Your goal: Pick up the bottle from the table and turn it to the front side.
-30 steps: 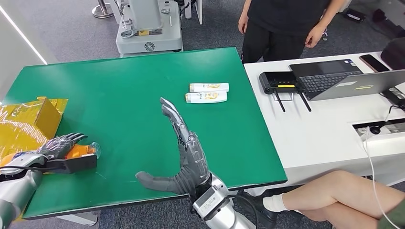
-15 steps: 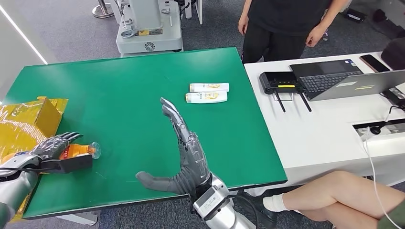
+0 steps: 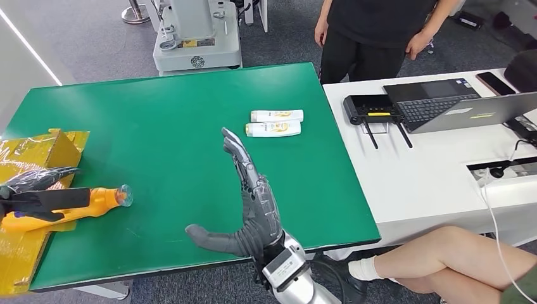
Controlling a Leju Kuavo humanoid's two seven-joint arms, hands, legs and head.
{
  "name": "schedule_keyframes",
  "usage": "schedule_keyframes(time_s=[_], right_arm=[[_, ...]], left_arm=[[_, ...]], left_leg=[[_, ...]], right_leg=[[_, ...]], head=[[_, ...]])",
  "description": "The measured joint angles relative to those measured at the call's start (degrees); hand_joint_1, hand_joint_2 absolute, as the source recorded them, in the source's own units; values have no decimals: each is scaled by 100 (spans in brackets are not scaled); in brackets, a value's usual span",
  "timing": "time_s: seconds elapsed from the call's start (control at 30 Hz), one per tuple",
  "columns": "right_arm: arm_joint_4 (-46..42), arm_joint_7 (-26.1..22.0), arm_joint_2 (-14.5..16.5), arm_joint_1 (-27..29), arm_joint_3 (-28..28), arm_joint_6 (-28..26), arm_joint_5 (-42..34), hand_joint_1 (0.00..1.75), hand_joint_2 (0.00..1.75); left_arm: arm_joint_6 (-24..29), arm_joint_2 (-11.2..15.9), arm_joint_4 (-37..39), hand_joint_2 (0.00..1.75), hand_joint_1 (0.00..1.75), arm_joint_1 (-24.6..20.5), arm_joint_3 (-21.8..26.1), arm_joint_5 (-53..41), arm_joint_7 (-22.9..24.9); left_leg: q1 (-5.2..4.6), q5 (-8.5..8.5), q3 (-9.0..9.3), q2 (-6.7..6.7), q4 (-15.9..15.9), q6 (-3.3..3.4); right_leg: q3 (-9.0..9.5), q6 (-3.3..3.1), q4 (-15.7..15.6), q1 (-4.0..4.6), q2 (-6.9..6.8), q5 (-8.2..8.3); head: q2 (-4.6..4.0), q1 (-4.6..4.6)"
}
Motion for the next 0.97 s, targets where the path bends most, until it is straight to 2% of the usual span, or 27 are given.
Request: schedule_keyframes(time_s=[0.2,0.33,0.47,0.67,0.73,0.83,0.93,0.97], right_arm=[[-17,26,-1,-18,0,-3,-45,0,175],[-16,43,-2,-46,0,16,-104,0,175],[-17,40,-3,-51,0,29,-105,0,175],[-22,32,-3,-53,-1,30,-104,0,175],[-23,22,-3,-54,-1,34,-102,0,175],[-23,9,-3,-59,0,37,-95,0,175],[-20,8,-3,-108,4,39,-96,0,175],[-19,9,-3,-120,5,40,-96,0,175]], left_arm=[[-365,167,-144,175,0,-45,-221,285,-12],[-624,549,-537,175,0,-12,-477,827,-1],[-659,960,-1025,175,0,68,-679,1304,81],[-610,1254,-1418,175,0,148,-866,1617,190],[-395,1322,-1555,175,0,213,-892,2025,208],[346,1339,-1852,175,0,460,-758,2830,92],[1344,1006,-2281,175,0,858,-228,3526,-193],[1519,915,-2363,175,0,932,-111,3639,-244]], left_leg=[[0,0,0,7,0,0],[1,-3,0,17,0,-4],[3,-4,0,14,0,-6],[4,-4,-1,14,-1,-6],[4,-4,0,14,-1,-6],[0,-4,1,11,0,-6],[-4,-3,1,-2,2,-5],[-5,-3,0,-5,2,-5]], right_leg=[[0,-1,1,0,8,1],[-4,-3,2,2,18,1],[-5,-6,2,4,16,-2],[-3,-8,2,5,15,-2],[-3,-8,1,5,15,-2],[-4,-8,-1,1,12,-2],[-7,-6,-4,-4,-2,-2],[-7,-5,-5,-5,-5,-1]], head=[[0,0],[0,0],[0,0],[0,0],[0,0],[-1,0],[-1,-1],[0,0]])
